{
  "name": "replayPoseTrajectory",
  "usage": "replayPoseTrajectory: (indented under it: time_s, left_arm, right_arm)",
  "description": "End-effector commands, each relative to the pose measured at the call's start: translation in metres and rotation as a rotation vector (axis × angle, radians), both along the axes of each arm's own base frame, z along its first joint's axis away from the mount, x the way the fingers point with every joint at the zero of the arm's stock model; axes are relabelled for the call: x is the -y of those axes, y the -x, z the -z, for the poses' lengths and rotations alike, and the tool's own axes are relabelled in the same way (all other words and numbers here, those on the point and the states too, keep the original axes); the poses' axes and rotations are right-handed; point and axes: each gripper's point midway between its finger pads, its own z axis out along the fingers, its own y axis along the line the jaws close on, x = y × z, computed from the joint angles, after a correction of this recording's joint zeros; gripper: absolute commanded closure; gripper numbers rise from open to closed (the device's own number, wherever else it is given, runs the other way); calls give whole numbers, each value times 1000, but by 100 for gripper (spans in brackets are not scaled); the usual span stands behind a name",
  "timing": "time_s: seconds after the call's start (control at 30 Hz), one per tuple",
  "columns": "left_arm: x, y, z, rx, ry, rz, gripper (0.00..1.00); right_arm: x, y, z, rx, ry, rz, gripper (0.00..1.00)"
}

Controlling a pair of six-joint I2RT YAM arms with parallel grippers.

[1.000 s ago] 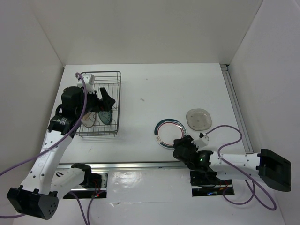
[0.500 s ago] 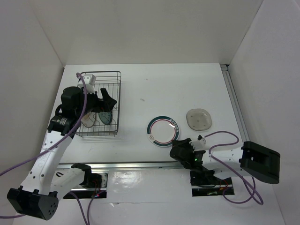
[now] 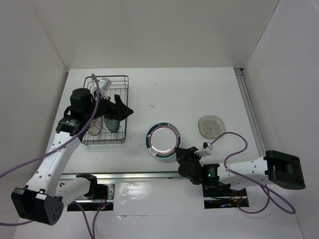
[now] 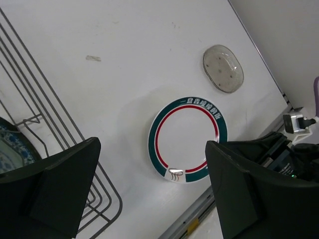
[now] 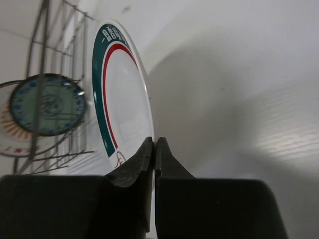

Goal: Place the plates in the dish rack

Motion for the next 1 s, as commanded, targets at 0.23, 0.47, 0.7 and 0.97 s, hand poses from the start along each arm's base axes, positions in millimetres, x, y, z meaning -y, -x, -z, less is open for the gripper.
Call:
replayPoseTrajectory:
  time_s: [0.23,0.47,0.7,0.97]
  left_arm:
    - [27,3,8,-43,67,189,0]
    - [33,6,14,-69,83,246,0]
    - [31,0,26,-110,65,226,7]
    - [29,-3,25,-110,55,207,57]
  right_arm:
    - [-21,-4,-117,354,-146,-99,100]
    - [-53,-16,-151,486,-200,-250,100]
    - [-81,-17,-185,587,-268,-371,100]
    - [-95,-15,-197,620,-292,-408,100]
